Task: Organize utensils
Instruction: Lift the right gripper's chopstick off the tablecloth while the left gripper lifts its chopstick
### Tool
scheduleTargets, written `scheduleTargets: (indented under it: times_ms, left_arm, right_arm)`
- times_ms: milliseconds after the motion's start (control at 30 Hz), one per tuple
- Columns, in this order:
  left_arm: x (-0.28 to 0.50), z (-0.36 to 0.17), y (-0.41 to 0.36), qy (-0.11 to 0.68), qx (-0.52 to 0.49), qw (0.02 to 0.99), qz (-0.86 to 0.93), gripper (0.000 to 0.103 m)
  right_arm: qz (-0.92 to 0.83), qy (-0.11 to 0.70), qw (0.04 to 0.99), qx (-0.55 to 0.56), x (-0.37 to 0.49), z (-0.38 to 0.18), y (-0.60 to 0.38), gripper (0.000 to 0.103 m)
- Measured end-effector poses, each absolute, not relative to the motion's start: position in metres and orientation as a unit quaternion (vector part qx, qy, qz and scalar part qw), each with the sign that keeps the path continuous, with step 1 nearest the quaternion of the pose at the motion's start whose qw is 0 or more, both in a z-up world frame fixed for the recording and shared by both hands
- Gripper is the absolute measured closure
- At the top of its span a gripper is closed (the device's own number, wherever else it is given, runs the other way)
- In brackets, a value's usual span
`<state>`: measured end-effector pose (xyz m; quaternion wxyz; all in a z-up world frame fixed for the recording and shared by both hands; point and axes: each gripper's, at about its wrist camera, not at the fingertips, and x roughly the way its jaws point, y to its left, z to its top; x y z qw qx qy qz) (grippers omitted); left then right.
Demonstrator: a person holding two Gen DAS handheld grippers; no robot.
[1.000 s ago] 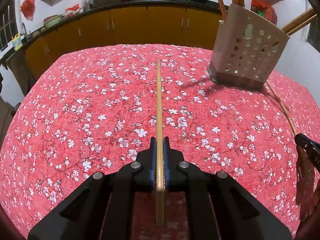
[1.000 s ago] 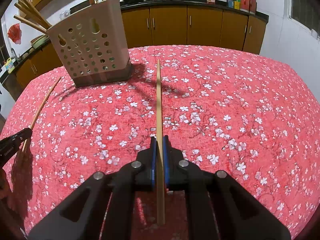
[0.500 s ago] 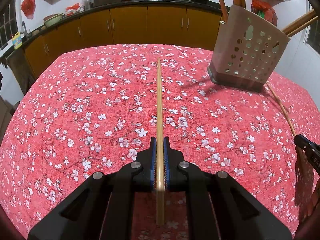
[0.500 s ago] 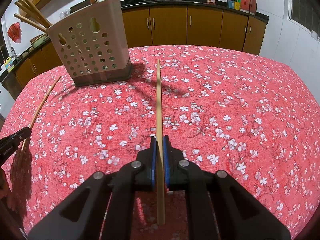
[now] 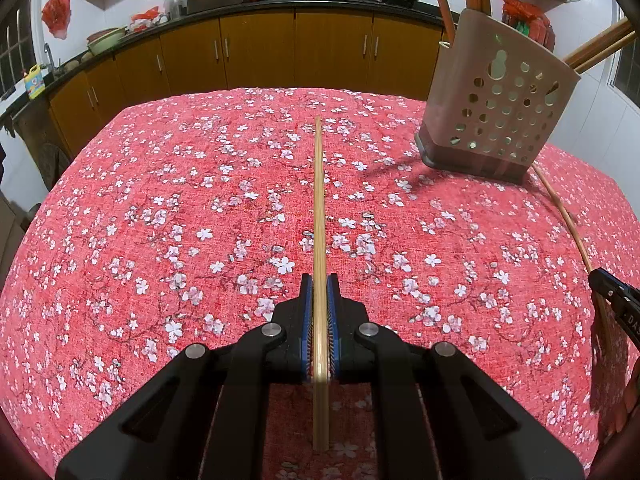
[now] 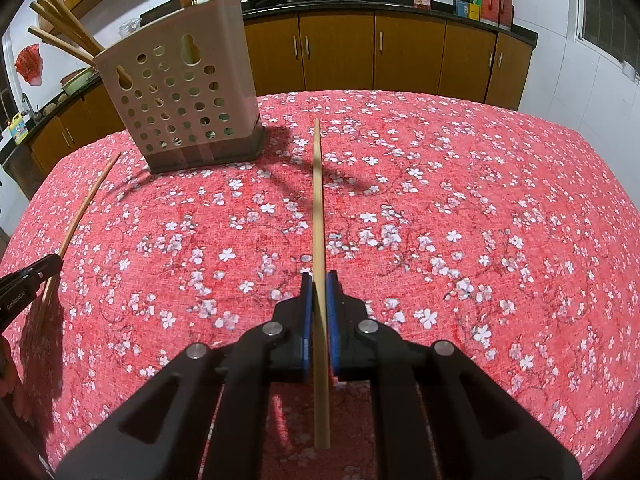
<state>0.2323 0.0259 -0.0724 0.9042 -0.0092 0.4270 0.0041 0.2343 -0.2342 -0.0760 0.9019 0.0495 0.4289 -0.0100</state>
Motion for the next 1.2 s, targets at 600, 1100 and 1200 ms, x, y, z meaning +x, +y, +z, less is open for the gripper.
scheduleTargets:
  times_ms: [600, 1100, 1200]
  left_arm:
    - [0.233, -0.072, 0.026, 0.428, -0.009, 0.904, 0.006, 0.094]
    - [0.217, -0.063, 0.025, 0.434, 0.001, 0.901, -0.003, 0.095]
    - [0.208, -0.046, 0.028, 0.417, -0.002, 0.909, -0.007, 0.095]
  right_arm:
    - [-0.011, 0.429, 0.902, 0.052, 0.229, -0.075, -0.235, 0.094]
    - [-0.004, 0.414, 0.908, 0.067, 0.217, -0.060, -0.243, 0.095]
    - [-0.006, 0.390, 0.917, 0.080, 0.210, -0.041, -0.253, 0.095]
